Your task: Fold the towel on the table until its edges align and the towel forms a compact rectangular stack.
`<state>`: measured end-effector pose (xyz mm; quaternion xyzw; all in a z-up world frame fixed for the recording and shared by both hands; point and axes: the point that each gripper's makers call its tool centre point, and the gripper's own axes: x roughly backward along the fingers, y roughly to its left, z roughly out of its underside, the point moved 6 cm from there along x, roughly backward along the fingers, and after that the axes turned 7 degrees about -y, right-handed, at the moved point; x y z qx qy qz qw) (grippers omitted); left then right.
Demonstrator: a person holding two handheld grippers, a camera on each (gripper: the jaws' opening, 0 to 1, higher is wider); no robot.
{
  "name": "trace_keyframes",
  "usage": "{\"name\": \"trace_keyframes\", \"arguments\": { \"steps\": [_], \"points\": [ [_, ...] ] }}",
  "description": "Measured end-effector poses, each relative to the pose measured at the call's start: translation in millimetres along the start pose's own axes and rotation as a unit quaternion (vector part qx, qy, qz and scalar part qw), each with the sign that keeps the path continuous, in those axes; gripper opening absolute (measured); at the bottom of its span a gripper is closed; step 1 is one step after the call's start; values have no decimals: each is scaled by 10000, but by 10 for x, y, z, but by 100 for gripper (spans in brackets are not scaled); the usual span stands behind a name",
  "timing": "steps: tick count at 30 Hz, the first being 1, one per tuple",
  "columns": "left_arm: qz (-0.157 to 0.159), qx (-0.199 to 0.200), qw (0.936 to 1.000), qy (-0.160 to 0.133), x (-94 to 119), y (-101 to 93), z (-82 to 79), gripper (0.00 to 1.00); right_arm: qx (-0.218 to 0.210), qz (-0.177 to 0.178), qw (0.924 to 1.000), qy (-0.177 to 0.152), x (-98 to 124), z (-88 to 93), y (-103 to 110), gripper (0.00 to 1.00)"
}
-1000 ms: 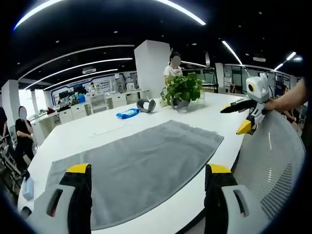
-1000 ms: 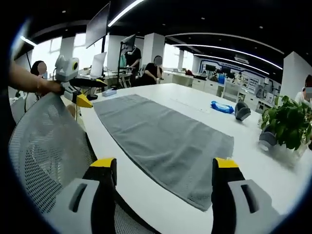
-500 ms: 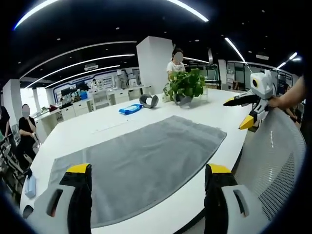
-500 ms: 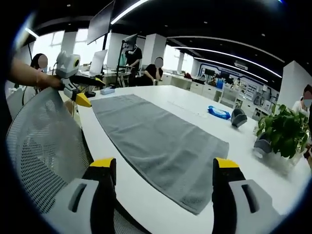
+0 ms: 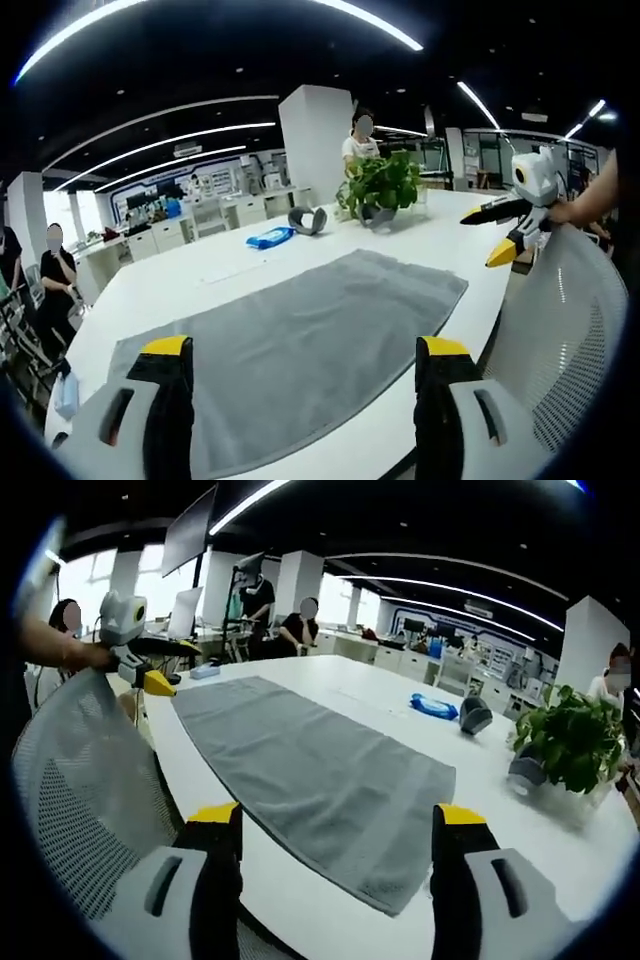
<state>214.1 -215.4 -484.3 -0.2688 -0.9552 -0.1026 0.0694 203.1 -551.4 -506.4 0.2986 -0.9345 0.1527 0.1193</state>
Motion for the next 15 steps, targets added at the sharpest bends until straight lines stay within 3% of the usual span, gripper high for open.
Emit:
{"name": "trace_keyframes", "arguments": {
  "steps": [2, 4, 8, 15],
  "points": [
    [11, -121, 9999, -27, 8, 28, 0, 94, -105, 141, 9998, -71, 2, -41, -31, 72],
    [-21, -322, 9995, -57, 9, 43, -21, 94, -336, 125, 9989, -318, -11, -92, -21, 75],
    [64, -329, 9994, -104, -3, 33, -28, 93, -380, 217, 9990, -109, 14, -26, -47, 76],
    [515, 136, 9985, -131, -18, -64, 8, 93, -519, 326, 9976, 311, 30, 111, -66, 77]
  ]
}}
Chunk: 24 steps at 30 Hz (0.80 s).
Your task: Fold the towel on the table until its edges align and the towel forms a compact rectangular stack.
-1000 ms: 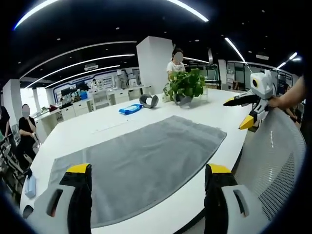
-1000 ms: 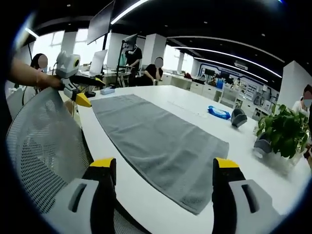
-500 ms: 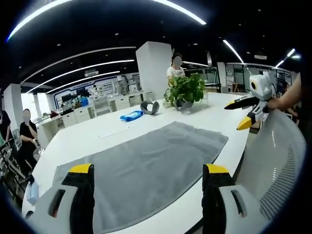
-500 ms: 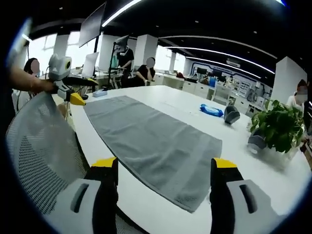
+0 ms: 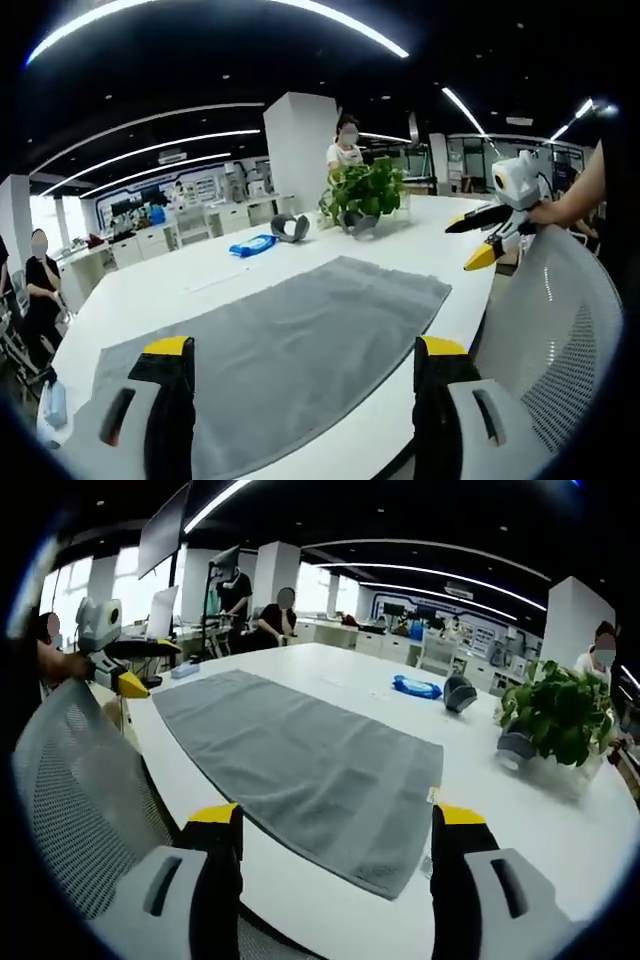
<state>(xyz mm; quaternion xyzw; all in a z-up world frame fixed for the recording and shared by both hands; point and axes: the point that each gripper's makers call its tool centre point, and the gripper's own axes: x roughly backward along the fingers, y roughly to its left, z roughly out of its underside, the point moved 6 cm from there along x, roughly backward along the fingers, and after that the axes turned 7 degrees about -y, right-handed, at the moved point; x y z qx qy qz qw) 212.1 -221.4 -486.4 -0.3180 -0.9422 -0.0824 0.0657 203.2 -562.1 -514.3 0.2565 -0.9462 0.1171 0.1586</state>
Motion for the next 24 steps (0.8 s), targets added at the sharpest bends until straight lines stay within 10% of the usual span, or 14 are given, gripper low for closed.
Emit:
{"name": "trace_keyframes", "arguments": {
  "steps": [13, 17, 24],
  "points": [
    [189, 282, 9994, 38, -21, -47, 60, 98, -113, -385, 9992, -16, -5, 11, 91, 74],
    [324, -174, 9990, 242, -41, -97, 100, 98, -268, -421, 9986, -185, 7, -12, 74, 73],
    [-150, 25, 9993, 334, -7, 36, 140, 98, -417, -360, 9975, -444, 34, -58, 42, 72]
  ]
}}
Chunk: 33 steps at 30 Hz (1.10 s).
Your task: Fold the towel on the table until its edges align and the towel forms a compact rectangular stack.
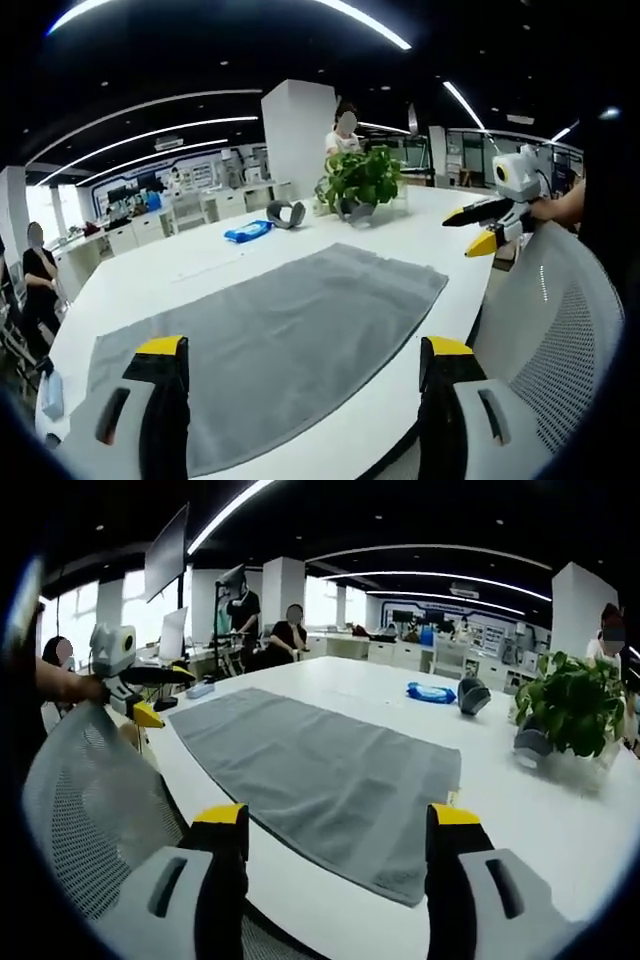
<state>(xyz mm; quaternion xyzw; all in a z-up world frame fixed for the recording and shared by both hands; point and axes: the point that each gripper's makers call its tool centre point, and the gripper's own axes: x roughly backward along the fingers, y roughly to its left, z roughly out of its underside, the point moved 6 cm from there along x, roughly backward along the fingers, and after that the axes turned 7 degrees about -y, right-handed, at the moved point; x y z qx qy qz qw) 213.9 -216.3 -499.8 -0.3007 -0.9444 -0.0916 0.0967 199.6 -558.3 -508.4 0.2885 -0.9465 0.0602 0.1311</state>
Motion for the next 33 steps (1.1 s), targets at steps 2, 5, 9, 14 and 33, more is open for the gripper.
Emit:
{"name": "trace_keyframes", "arguments": {
  "steps": [2, 5, 9, 14, 33],
  "points": [
    [-73, 25, 10000, 57, 7, 12, 15, 98, -37, 93, 9999, -35, 8, -3, -25, 72],
    [-117, -89, 9998, 124, 11, 12, 28, 98, -179, -31, 9998, -34, -4, 11, 2, 72],
    [-12, -146, 9998, 166, 7, -28, 21, 98, 50, -45, 10000, 17, -5, 6, 23, 71],
    [23, -145, 9998, 161, 8, -41, 16, 98, -107, -23, 9999, 12, -1, 15, 12, 71],
    [164, -372, 9938, -1039, -121, 10, -1206, 96, -667, -149, 9976, -115, 21, -139, -167, 57]
  ]
}}
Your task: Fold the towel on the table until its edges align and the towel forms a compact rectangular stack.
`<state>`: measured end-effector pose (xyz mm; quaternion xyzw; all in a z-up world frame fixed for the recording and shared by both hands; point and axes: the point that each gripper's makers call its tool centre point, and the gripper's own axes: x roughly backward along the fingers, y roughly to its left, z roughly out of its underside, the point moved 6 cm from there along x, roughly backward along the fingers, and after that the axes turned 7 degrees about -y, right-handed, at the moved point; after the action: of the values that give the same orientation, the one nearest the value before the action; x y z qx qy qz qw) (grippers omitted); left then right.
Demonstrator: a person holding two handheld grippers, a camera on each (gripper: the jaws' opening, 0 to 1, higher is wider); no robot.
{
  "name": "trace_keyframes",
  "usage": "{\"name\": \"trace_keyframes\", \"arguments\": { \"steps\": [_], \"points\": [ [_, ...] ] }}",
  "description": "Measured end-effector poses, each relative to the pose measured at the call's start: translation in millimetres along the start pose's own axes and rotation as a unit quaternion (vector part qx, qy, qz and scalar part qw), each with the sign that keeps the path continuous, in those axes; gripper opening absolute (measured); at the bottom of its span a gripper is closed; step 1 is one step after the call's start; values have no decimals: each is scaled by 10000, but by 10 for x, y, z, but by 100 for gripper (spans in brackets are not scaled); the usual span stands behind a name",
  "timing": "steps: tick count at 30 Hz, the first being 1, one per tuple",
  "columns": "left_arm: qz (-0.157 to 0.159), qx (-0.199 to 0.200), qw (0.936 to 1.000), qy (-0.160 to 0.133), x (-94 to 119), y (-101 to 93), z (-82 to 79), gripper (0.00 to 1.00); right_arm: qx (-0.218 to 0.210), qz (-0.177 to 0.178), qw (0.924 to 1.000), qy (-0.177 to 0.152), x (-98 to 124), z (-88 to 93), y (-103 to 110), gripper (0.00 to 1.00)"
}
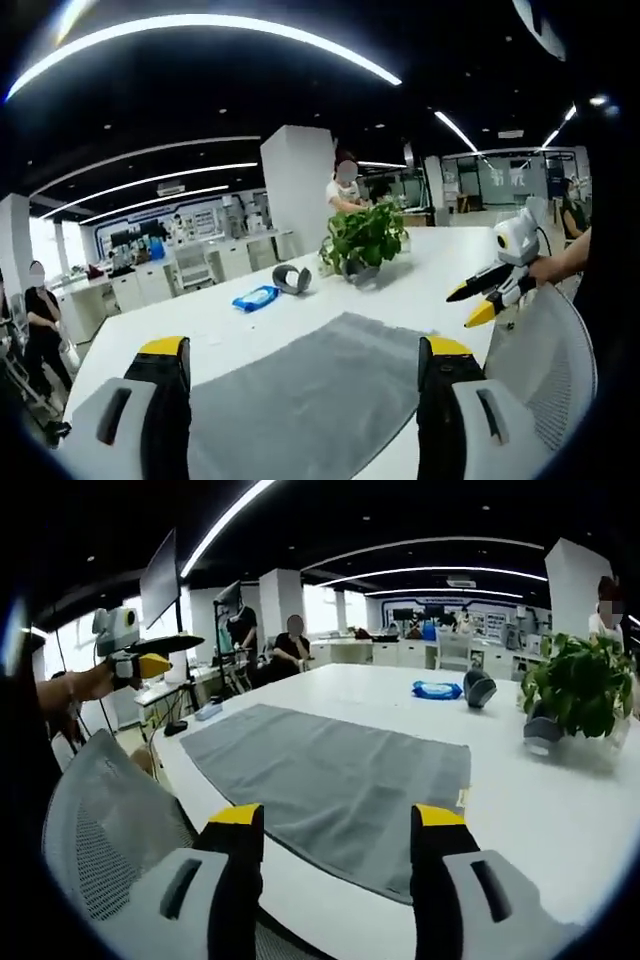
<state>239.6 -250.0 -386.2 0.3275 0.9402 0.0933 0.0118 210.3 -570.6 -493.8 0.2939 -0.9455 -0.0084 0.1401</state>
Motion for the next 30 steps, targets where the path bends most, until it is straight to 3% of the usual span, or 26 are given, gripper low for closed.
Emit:
{"name": "trace_keyframes", "arguments": {
  "steps": [4, 6, 8, 10, 14, 17, 19, 24, 25, 28, 30],
  "points": [
    [73, 72, 9999, -61, -223, -41, -1, 93, 75, 361, 9993, 36, 107, -117, -339, 52],
    [282, 471, 9984, -139, -399, -166, 31, 93, 27, 486, 9988, 49, 143, -141, -491, 52],
    [514, 1195, 9912, -238, -570, -311, 42, 93, -6, 721, 9968, 340, 177, -82, -677, 51],
    [656, 1406, 9876, -259, -741, -433, 81, 91, -30, 860, 9941, 653, 185, 4, -824, 46],
    [1005, 898, 9908, 117, -1073, -742, 249, 83, -248, 803, 9904, 1096, 154, 183, -948, 38],
    [1078, 825, 9900, 378, -1255, -906, 406, 82, -354, 686, 9814, 1758, 117, 419, -972, 32],
    [1125, 782, 9892, 522, -1351, -1001, 531, 80, -400, 641, 9763, 2027, 92, 534, -970, 26],
    [1288, 665, 9856, 873, -1493, -1203, 842, 74, -558, 526, 9659, 2474, 15, 762, -921, 17],
    [1176, 593, 9869, 929, -1500, -1236, 927, 74, -581, 498, 9629, 2589, 2, 808, -917, 16],
    [1087, 368, 9899, 837, -1440, -1332, 1085, 73, -547, 460, 9589, 2745, -54, 898, -873, 15],
    [1198, 227, 9885, 895, -1399, -1371, 1148, 72, -574, 438, 9574, 2796, -82, 933, -842, 13]
  ]
}}
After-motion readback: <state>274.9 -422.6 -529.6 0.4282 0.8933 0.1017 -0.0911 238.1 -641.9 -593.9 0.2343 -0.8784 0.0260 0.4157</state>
